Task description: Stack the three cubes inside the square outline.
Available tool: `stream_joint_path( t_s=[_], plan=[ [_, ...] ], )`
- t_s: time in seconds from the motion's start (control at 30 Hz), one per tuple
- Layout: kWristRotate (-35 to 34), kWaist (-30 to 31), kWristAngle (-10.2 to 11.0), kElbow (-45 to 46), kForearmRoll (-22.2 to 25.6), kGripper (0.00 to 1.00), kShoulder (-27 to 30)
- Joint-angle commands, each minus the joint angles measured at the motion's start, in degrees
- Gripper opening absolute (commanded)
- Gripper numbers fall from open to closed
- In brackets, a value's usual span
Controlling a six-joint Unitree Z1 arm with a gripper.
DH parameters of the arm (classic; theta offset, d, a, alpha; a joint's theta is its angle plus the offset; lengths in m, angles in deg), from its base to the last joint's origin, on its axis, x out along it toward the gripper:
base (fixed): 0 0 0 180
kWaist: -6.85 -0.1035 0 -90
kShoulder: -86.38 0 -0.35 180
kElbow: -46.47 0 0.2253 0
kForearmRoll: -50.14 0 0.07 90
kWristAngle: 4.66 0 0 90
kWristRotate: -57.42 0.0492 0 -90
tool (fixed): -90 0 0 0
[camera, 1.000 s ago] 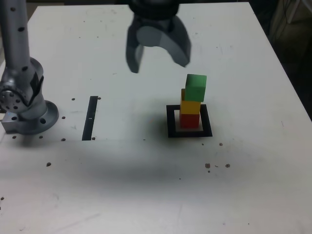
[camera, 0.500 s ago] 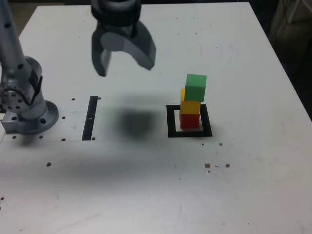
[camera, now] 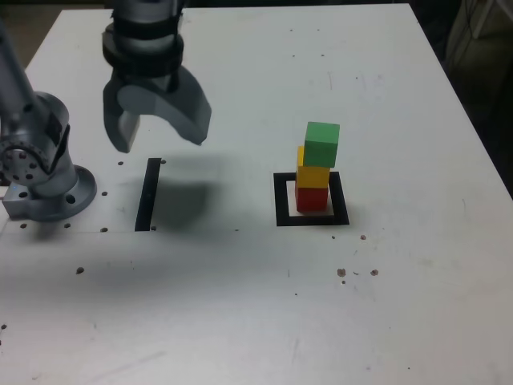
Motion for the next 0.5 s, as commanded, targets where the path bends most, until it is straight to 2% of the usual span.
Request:
stream_joint_path(
  t_s=[0.0, 0.27, 0.47],
  plan=[
    [0.0, -0.1, -0.3, 1.6, -1.1, 0.97, 0.8],
    [-0.1, -0.1, -1.2, 8.5, -5.9, 0.97, 1.9],
    [0.0, -0.1, -1.6, 10.9, -7.8, 0.97, 2.4]
  ],
)
